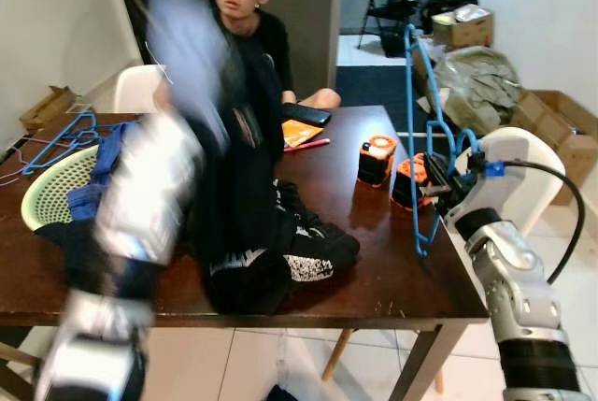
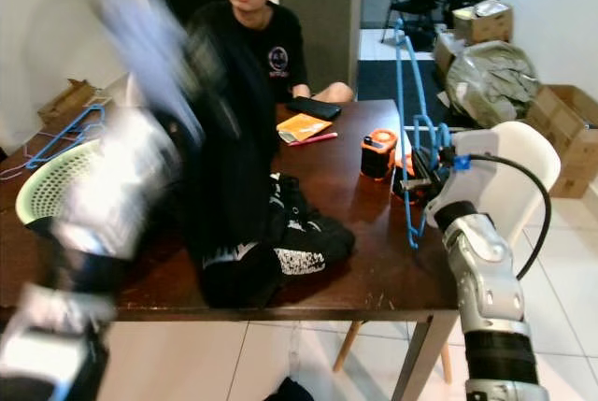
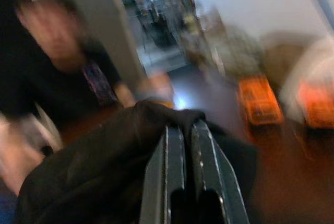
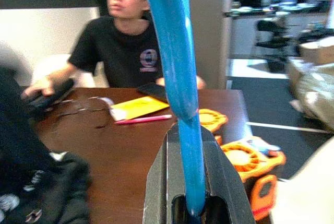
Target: Hang hanger
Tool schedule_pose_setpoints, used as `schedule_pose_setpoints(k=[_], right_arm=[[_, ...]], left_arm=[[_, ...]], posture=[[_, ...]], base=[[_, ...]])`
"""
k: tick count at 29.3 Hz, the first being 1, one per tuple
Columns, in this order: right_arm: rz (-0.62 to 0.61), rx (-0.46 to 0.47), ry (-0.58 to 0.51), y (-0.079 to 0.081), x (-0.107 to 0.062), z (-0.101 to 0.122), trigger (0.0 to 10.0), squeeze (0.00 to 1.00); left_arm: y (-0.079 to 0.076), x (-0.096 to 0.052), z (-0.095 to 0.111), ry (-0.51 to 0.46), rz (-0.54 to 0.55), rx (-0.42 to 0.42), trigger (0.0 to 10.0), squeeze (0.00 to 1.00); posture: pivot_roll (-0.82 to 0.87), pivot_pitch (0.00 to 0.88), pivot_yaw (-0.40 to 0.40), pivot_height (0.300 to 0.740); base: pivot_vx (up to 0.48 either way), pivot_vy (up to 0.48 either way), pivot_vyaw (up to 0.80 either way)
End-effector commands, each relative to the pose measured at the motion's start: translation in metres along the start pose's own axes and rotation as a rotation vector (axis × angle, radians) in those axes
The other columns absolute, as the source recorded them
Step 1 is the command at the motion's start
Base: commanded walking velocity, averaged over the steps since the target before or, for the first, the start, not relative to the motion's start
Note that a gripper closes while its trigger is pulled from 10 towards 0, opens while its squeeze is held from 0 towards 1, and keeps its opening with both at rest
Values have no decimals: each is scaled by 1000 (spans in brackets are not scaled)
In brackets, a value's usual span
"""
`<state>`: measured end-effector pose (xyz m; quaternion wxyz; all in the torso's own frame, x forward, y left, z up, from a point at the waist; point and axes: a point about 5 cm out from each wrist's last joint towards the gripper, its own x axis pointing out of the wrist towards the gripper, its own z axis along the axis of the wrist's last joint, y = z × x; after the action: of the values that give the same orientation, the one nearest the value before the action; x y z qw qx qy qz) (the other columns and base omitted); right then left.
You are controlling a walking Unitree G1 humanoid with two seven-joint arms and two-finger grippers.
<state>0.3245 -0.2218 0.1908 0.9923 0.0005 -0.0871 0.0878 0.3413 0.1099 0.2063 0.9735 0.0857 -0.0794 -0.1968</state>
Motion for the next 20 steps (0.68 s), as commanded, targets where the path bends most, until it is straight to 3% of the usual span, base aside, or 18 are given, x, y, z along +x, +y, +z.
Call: schedule_pose_setpoints(k=[1, 3, 7, 9, 11, 15, 17, 18, 19, 20], right_arm=[[26, 1, 13, 3, -1, -1, 10000, 0], [30, -4, 20, 4, -1, -3, 10000, 0], [33, 2, 22, 4, 0, -3, 10000, 0], [33, 2, 22, 4, 0, -3, 10000, 0], [59, 6, 28, 9, 1, -4, 10000, 0], [72, 8, 30, 10, 0, -4, 10000, 0], [94, 20, 40, 12, -4, -6, 10000, 0], [145, 4, 73, 15, -9, -11, 10000, 0], [145, 4, 73, 15, -9, -11, 10000, 0], [203, -18, 106, 18, -14, -15, 10000, 0]], left_arm=[[-5, -5, -3, -1, -9, -1, 0, 0], [-4, -9, -7, 7, -3, -28, 0, 0], [21, -2, 7, -43, 72, -22, 0, 0], [21, -2, 7, -43, 72, -22, 0, 0], [34, 4, 20, -62, 77, -33, 0, 0], [35, 3, 24, -70, 71, -41, 0, 0], [28, -2, 28, -80, 49, -77, 0, 0], [12, -13, 18, -23, -6, -105, 0, 0], [12, -13, 18, -23, -6, -105, 0, 0], [-11, -27, 0, 89, -118, -79, 0, 0]], posture=[[-18, 0, 20, 740], [-11, 0, 16, 740], [0, 0, 12, 740], [0, 0, 12, 740], [-9, 0, 22, 740], [-9, 0, 22, 740], [-11, 0, 25, 740], [-1, 7, 21, 740], [-1, 7, 21, 740], [1, 12, 19, 740]], base=[[0, 0, 0], [0, 0, 0], [0, 0, 0], [0, 0, 0], [0, 0, 0], [0, 0, 0], [0, 0, 0], [0, 0, 0], [0, 0, 0], [0, 0, 0]])
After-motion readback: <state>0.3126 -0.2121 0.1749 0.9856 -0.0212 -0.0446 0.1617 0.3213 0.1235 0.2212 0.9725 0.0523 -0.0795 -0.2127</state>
